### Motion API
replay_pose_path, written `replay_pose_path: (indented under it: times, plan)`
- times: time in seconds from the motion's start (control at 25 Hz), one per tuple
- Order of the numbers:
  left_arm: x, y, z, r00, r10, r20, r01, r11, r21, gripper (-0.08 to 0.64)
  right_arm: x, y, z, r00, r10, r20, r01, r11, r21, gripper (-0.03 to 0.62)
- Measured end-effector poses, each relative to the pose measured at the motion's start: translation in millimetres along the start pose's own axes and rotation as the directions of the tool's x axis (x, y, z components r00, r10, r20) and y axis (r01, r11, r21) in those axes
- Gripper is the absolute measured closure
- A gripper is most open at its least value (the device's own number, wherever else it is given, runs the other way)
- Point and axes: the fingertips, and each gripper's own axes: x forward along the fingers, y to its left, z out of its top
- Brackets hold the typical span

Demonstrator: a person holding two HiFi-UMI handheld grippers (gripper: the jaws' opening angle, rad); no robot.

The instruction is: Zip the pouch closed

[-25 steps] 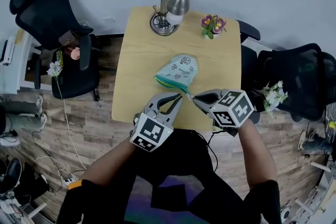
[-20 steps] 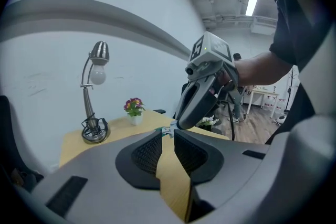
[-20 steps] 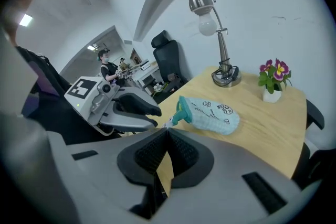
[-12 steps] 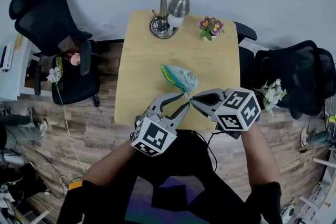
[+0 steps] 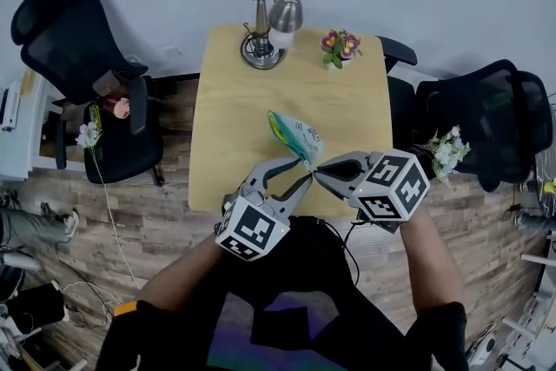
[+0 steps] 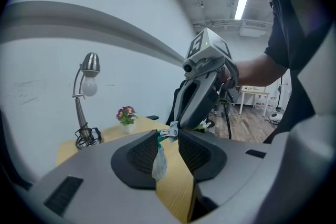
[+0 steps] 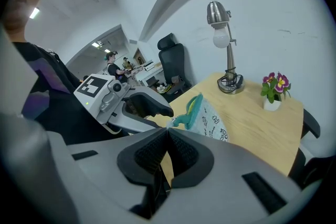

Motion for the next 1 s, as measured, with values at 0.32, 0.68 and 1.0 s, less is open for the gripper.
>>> replay_pose_path:
  times: [0.32,0.68,1.0]
  plan:
    - [-1.5,-6.1,8.0,0.999,-0.024,0.028,0.024,1.0,-0.001,0.473,-3.0,-1.6,-5.7,1.0,-0.015,-0.011,0.015,1.0,0.001,0.575]
    - [-3.2,-2.6,9.1,0.999,-0.007,0.044,0.009,0.999,-0.036,0.537,-1.8,-3.4,-8.5,1.0,-0.014,-0.02,0.014,1.0,-0.003,0.575]
    - [0.0,0.8,1.8,1.0,-0.007,0.022,0.008,0.998,-0.06,0.546,3.5,-0.5,-9.5,1.0,0.0,-0.028,0.0,1.0,-0.01,0.575]
